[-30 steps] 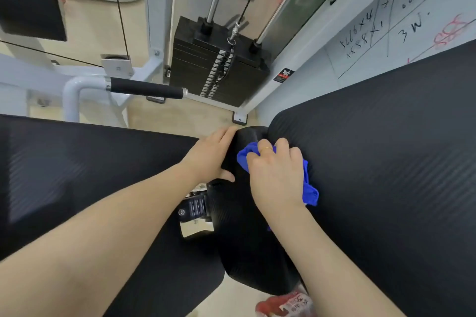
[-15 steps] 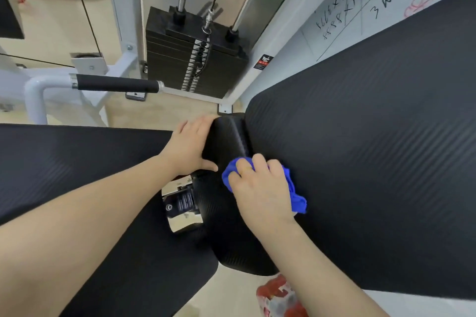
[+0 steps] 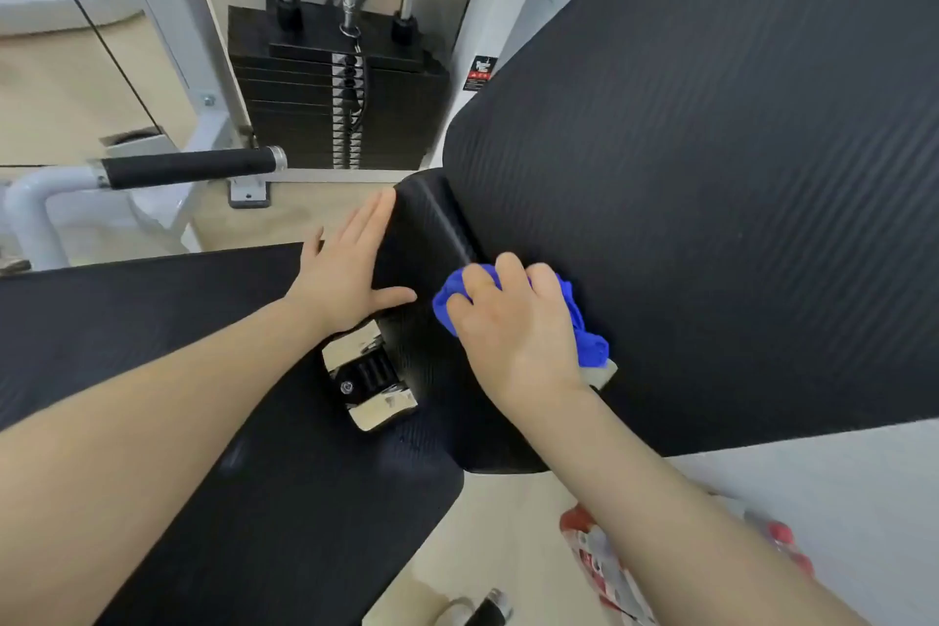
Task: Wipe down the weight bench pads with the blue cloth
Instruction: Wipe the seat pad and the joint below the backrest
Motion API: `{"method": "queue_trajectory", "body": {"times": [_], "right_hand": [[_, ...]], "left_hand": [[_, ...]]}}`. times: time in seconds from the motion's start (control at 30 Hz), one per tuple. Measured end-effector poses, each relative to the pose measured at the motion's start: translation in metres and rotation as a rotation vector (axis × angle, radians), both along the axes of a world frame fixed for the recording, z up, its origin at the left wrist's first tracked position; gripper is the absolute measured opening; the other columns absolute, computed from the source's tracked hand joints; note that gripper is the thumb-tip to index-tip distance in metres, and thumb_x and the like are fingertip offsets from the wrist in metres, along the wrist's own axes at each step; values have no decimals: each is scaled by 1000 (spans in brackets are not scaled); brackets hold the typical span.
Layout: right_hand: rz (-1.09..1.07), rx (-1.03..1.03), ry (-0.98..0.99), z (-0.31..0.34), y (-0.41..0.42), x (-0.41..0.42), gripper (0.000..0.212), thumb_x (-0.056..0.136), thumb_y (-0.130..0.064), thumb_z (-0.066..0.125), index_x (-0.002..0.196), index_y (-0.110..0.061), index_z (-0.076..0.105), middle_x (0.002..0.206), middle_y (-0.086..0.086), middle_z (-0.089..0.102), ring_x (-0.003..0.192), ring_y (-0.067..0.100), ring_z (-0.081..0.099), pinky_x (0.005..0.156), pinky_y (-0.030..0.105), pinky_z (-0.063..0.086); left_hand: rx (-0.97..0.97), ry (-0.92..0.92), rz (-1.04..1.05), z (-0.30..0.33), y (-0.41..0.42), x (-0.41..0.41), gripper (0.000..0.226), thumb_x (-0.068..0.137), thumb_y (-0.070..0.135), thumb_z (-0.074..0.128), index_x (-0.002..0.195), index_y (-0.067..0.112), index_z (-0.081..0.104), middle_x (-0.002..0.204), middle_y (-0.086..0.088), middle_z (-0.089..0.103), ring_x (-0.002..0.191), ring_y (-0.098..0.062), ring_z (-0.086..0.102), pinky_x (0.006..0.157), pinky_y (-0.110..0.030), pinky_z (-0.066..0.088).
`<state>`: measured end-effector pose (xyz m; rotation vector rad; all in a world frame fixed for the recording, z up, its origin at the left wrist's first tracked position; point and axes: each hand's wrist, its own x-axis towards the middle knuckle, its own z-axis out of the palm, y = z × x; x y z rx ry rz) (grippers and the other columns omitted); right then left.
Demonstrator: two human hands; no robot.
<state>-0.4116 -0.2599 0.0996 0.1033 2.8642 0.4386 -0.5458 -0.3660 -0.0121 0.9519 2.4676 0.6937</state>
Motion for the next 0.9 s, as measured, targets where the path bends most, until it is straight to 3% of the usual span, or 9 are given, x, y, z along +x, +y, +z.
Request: {"method": "queue_trajectory", "body": {"times": [0.07, 0.17, 0.27, 0.37, 0.47, 0.63, 0.77, 0.9], "right_hand": [[-34, -27, -32, 8, -1, 27, 18, 50, -7, 73, 61, -15, 61, 67, 2, 53, 64, 23, 46, 57, 32, 36], [71, 20, -99, 14, 0, 27, 14, 75, -8, 56, 85, -16, 62, 88, 3, 54, 84, 25, 45, 67, 34, 29], [123, 93, 153, 14, -1, -9, 33, 83, -10, 36, 93, -19, 65, 91, -3, 57, 90, 21, 47, 73, 33, 34], [112, 47, 168, -1, -1, -18, 29, 86, -13, 39, 98, -19, 64, 93, -4, 57, 93, 20, 48, 76, 33, 36], [110, 92, 156, -4, 6, 21, 22, 73, -11, 47, 74, -21, 67, 76, -4, 59, 74, 19, 50, 63, 31, 37], [135, 72, -26, -4, 7, 96, 21, 61, -7, 48, 62, -20, 64, 65, -2, 54, 64, 20, 47, 59, 31, 31], [183, 59, 84, -5, 6, 71, 11, 73, -13, 56, 69, -19, 65, 71, -1, 55, 72, 21, 48, 63, 32, 34], [148, 32, 140, -13, 2, 54, 13, 86, -21, 54, 95, -19, 63, 97, -1, 58, 95, 20, 49, 78, 33, 39]], "left_hand": [[-38, 99, -100, 0, -5, 11, 109, 74, 48, 70, 148, 24, -7, 159, -2, -5, 146, -23, 5, 116, -50, 12], [-63, 241, -177, -1, -10, 25, 105, 76, 41, 71, 149, 18, -2, 159, -8, -5, 146, -27, 7, 116, -47, 15], [-72, 310, -212, -1, -11, 36, 102, 72, 36, 73, 148, 12, 9, 158, -12, 6, 145, -29, 14, 115, -48, 19], [-61, 284, -205, -3, -11, 49, 104, 71, 40, 74, 149, 11, 11, 158, -12, 4, 146, -27, 9, 116, -46, 12], [-70, 271, -200, -2, -6, 62, 107, 71, 48, 73, 148, 8, 10, 157, -15, 3, 146, -28, 10, 116, -45, 13], [-35, 149, -92, 10, 9, 84, 114, 70, 50, 72, 147, 2, 2, 157, -16, -5, 144, -31, 11, 118, -44, 14], [-9, 97, -39, 7, 10, 93, 110, 74, 44, 71, 147, 4, 0, 158, -11, -8, 142, -30, 21, 115, -44, 23], [-3, 67, -44, 0, 1, 109, 104, 75, 39, 73, 148, 6, 7, 159, -10, -2, 131, -34, 39, 106, -43, 35]]}}
